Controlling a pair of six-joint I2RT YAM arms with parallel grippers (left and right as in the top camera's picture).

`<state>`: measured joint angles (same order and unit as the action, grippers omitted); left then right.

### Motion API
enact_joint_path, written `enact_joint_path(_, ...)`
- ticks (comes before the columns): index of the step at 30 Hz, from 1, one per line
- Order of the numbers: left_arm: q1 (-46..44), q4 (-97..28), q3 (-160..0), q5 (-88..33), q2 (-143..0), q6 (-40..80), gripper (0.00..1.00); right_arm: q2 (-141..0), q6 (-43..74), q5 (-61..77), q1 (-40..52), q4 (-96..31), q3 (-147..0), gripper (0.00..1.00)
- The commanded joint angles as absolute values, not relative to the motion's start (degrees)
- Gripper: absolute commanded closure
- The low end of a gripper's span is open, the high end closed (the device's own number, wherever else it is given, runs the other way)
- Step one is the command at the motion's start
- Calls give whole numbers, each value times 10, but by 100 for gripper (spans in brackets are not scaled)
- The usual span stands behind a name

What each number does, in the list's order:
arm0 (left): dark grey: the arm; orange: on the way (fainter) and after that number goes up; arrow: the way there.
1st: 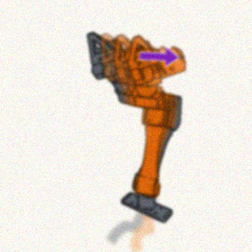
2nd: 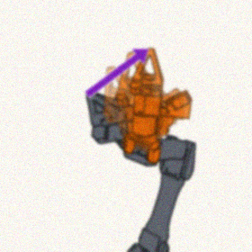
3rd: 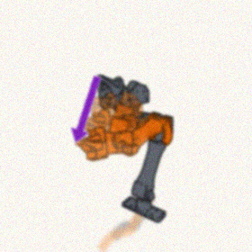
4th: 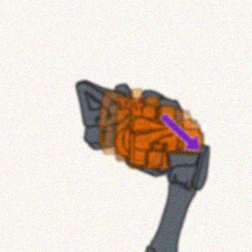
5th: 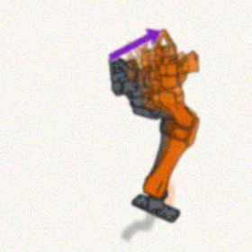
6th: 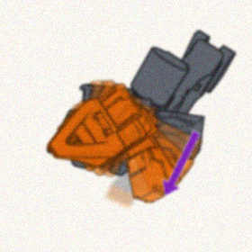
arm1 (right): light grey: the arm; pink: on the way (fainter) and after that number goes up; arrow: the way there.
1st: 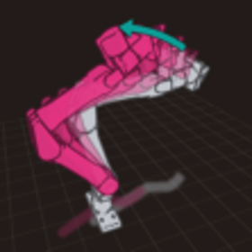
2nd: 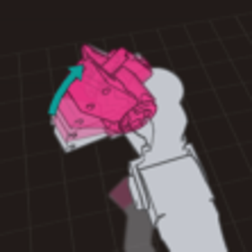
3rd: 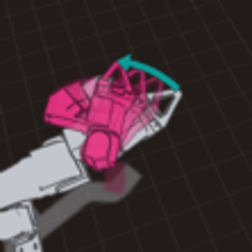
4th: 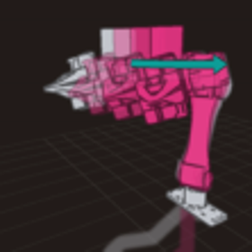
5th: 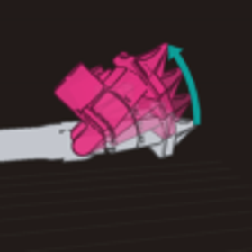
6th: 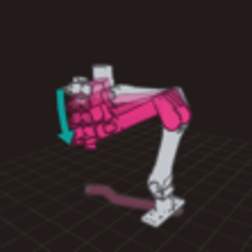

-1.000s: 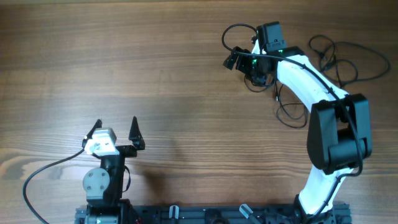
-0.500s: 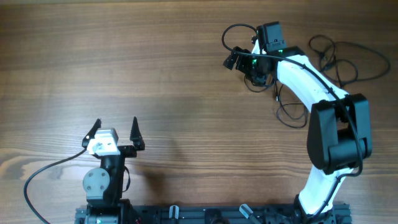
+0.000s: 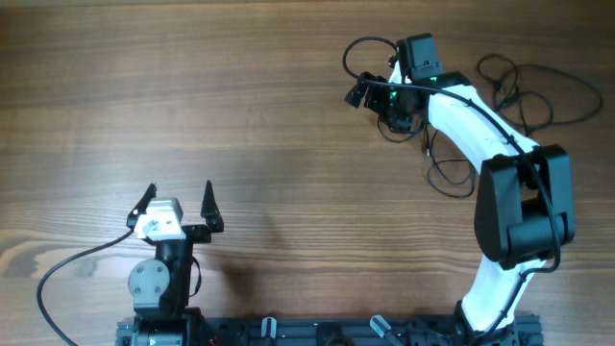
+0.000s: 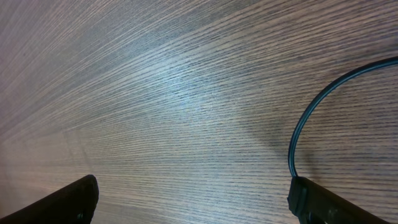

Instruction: Untangle cables

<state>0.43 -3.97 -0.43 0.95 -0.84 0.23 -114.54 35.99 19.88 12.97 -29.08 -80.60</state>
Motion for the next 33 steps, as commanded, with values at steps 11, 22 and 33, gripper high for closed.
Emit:
enact_joint_path(11, 2, -43, -3, 5, -3, -9, 0, -1154, 364, 193, 129, -289, -803, 0)
enact_joint_path(22, 1, -43, -3, 5, -3, -9, 0, -1154, 364, 193, 129, -289, -803, 0)
enact_joint_path(33, 1, -43, -3, 5, -3, -9, 0, -1103, 364, 193, 130, -286, -802, 0)
